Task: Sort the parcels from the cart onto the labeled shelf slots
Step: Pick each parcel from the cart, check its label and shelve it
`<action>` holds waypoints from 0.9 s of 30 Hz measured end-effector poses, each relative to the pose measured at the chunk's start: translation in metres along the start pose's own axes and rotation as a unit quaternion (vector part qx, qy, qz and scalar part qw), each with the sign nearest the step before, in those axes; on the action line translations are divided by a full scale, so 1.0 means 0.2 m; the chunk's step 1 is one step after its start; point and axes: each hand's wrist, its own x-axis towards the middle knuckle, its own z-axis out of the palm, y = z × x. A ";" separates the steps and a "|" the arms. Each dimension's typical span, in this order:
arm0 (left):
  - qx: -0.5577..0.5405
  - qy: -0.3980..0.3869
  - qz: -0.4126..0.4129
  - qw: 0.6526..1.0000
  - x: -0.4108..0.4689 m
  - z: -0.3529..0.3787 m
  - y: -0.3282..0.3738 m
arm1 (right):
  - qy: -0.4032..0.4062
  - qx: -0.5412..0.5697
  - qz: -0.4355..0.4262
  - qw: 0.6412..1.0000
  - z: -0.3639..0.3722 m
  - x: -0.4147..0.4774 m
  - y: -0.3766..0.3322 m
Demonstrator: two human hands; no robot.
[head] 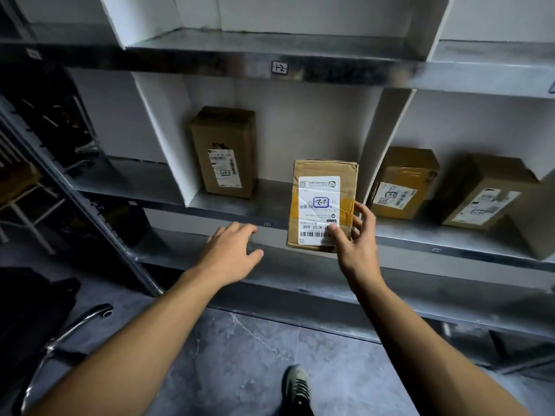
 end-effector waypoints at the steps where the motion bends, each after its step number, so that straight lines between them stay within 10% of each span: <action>1: -0.003 0.002 0.001 1.000 0.06 0.00 0.00 | 0.004 0.014 0.002 1.000 0.01 0.06 0.01; 27: -0.021 -0.051 -0.034 0.998 0.94 0.08 -0.05 | -0.033 -0.082 0.057 0.994 0.18 0.94 0.35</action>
